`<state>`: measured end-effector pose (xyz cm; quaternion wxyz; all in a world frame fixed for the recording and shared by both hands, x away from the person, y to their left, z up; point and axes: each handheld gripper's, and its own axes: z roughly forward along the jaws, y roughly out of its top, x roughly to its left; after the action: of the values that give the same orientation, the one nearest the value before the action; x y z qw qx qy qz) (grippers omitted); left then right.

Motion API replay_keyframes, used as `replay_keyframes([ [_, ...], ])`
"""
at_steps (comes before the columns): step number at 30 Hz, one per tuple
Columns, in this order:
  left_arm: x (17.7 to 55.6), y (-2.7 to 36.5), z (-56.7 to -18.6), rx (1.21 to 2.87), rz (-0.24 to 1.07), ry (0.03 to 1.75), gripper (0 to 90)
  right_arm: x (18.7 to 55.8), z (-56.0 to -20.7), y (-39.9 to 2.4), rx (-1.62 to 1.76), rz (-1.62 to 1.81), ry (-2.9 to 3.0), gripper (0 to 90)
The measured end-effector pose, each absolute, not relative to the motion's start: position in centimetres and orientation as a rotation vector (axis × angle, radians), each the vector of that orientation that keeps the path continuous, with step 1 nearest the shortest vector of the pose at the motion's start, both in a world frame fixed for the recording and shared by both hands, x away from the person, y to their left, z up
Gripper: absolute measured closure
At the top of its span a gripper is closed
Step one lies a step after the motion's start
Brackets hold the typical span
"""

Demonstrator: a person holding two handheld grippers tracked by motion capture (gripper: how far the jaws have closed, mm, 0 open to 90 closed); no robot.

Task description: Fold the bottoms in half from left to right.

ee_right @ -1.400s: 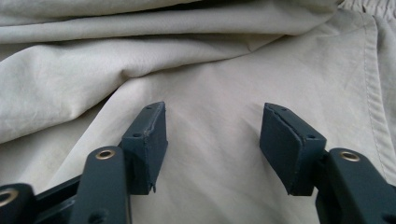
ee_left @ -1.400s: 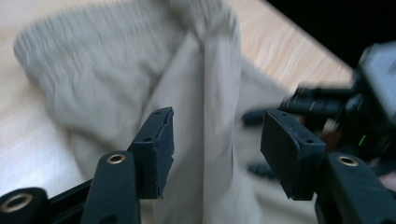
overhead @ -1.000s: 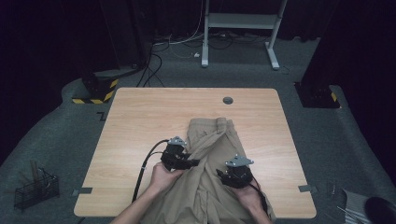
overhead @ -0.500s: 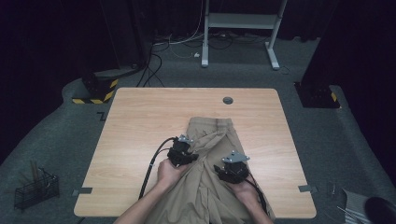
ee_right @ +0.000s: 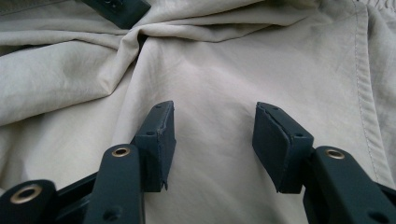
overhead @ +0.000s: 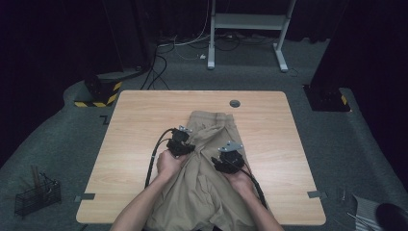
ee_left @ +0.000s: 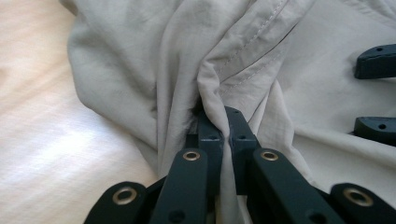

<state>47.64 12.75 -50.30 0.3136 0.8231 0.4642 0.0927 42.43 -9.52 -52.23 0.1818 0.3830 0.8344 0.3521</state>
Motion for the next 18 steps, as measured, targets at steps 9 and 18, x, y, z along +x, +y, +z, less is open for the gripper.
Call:
replay_keyframes([
  [9,50.1,14.3,-49.5,2.142,0.207,1.286,82.2,45.5,-51.9,-7.1,1.114,0.950,2.370,45.4],
  [18,46.0,15.7,-48.9,2.172,0.243,1.195,51.0,40.9,-50.3,-11.6,1.113,0.984,2.345,45.9],
])
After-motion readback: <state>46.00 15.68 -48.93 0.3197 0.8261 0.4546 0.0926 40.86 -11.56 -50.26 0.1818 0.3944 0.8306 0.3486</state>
